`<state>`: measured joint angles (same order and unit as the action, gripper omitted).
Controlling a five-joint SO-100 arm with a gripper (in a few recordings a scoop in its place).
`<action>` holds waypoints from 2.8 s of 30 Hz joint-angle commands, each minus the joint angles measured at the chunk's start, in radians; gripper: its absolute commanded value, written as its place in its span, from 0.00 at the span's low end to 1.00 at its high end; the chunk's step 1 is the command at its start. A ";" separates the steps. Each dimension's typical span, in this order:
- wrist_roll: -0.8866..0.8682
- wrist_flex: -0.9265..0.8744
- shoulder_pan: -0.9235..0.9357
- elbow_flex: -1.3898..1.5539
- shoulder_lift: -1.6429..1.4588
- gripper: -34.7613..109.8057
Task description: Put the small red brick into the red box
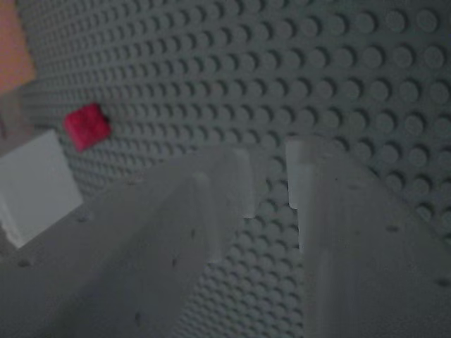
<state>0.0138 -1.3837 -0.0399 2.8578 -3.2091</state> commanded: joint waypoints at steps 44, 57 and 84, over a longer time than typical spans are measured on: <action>0.298 0.192 -0.037 -0.848 1.224 0.35; 0.417 -0.020 -0.057 -1.454 1.721 0.40; 0.387 -0.008 -0.112 -1.816 2.163 0.41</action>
<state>0.3942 -1.3913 -0.1243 1.1091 -1.0124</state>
